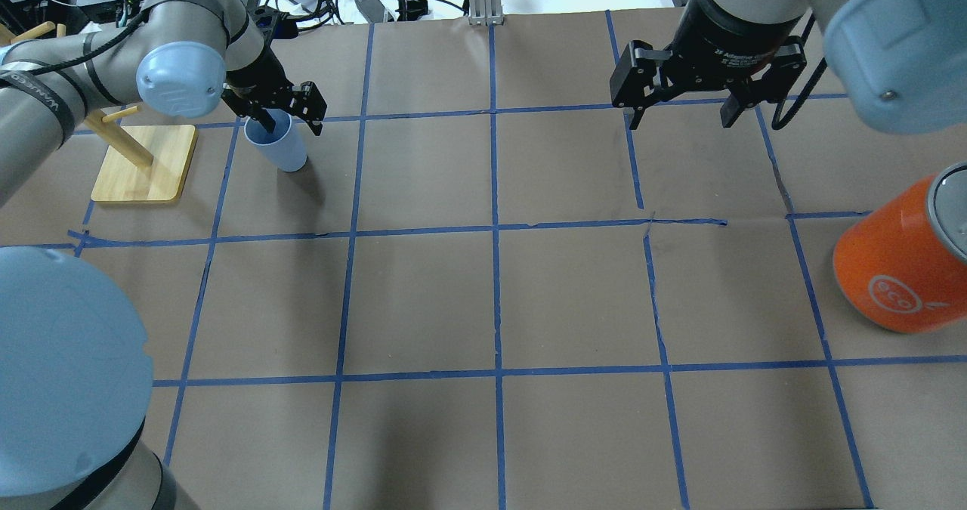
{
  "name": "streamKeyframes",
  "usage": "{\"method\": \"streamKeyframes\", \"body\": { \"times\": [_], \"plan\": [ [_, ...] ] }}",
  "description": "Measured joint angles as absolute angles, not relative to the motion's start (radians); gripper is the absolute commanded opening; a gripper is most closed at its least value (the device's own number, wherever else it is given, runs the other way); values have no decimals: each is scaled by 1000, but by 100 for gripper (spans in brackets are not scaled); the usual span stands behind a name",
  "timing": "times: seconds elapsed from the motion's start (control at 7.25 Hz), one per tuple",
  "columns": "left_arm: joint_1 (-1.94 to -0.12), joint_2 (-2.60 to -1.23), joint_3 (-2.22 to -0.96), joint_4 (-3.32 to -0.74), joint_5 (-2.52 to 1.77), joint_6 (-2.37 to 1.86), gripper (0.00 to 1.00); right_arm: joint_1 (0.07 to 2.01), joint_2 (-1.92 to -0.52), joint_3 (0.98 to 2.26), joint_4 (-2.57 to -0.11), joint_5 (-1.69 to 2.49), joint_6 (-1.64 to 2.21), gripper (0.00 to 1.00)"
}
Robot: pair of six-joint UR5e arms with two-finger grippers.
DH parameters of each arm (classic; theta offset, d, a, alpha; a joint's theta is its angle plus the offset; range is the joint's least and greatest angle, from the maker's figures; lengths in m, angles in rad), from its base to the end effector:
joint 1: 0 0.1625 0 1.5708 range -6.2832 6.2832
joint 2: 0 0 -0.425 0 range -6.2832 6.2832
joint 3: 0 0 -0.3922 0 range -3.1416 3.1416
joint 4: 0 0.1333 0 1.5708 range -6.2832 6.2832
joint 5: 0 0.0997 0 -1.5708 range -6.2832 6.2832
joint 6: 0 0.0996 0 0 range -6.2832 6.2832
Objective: Flip cup
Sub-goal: 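Open the left gripper and raise it away from the cup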
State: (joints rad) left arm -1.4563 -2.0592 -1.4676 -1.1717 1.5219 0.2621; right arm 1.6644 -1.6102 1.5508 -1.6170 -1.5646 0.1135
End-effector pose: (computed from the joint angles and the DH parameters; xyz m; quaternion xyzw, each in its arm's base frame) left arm -0.0614 -0.6754 0.2924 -0.0739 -0.9969 0.0114 0.0227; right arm 0.1786 -0.4698 0.5219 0.0098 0.9986 -0.0522 0.0085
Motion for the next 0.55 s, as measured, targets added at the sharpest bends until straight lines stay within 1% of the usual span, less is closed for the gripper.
{"method": "streamKeyframes", "body": {
  "times": [0.28, 0.55],
  "plan": [
    [-1472, -1959, -1459, -1303, 1547, 261, 91, 1664, -1611, 1551, -1617, -1565, 113, 100],
    [-1506, -1817, -1458, -1450, 1581, 204, 91, 1664, -1611, 1551, -1617, -1565, 113, 100]
  ]
}}
